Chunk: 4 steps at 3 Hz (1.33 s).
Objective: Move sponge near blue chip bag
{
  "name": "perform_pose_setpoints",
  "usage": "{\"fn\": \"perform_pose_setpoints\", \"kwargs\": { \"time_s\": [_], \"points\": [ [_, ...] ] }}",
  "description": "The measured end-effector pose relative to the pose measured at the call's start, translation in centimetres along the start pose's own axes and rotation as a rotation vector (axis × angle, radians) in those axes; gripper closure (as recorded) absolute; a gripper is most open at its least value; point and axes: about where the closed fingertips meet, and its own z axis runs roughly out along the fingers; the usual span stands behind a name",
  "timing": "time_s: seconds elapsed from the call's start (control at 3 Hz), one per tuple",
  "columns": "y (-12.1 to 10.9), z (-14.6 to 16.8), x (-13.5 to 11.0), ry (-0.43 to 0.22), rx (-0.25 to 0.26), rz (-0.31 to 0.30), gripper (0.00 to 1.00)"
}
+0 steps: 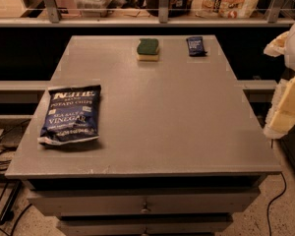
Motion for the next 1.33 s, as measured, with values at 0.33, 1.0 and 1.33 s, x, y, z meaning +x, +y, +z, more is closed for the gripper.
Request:
{"fn": "perform_pose_setpoints", "kwargs": {
  "time_s": [0.33, 1.0, 1.33],
  "points": [
    [0.0, -0.1, 0.0, -0.003, 0.003, -0.001, 0.0],
    [-3.5, 1.4, -2.7, -0.185, 0.039, 0.019, 0.0],
    [-6.6, 2.9, -5.1, -0.289, 0.079, 0.053, 0.0]
  ]
}}
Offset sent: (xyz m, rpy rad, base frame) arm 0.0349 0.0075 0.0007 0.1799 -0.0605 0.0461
